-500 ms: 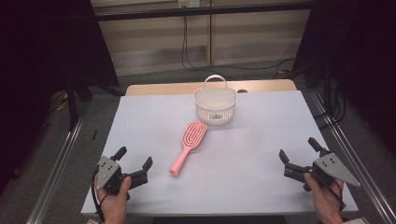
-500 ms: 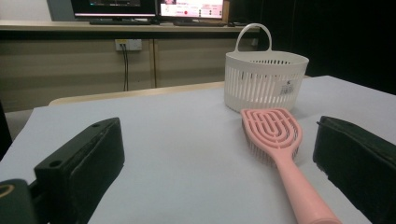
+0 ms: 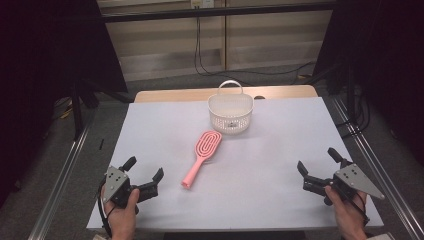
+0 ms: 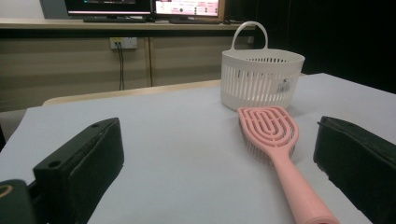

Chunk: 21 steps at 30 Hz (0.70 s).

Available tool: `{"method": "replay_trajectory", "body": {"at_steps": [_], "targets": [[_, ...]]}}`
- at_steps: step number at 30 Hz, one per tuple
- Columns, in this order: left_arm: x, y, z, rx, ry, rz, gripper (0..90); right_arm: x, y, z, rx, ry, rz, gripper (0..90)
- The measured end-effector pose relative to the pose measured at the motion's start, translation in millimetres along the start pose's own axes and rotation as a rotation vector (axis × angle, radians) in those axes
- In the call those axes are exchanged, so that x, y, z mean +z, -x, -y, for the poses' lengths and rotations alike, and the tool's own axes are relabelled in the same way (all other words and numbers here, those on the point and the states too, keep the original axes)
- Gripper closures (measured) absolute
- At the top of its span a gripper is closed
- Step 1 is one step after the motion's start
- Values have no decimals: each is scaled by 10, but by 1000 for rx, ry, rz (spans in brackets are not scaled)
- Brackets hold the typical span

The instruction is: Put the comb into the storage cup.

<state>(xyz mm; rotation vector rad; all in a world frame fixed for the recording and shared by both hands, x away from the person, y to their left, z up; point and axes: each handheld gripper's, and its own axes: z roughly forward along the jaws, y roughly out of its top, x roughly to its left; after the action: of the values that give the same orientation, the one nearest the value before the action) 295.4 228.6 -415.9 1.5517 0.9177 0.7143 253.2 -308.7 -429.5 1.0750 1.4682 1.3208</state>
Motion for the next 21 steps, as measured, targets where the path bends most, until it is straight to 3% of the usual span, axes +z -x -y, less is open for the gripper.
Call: {"method": "replay_trajectory", "body": {"at_steps": [6,13,21], "targets": [[18,7,-29,-11,7,12,19,-6,5,-4,-1,9,-2,0],[54,43,-57,24,11,24,18,6,-8,8,3,1,-15,0],[91,92,-93,37,4,73,25,5,-29,3,2,2,-19,0]]}}
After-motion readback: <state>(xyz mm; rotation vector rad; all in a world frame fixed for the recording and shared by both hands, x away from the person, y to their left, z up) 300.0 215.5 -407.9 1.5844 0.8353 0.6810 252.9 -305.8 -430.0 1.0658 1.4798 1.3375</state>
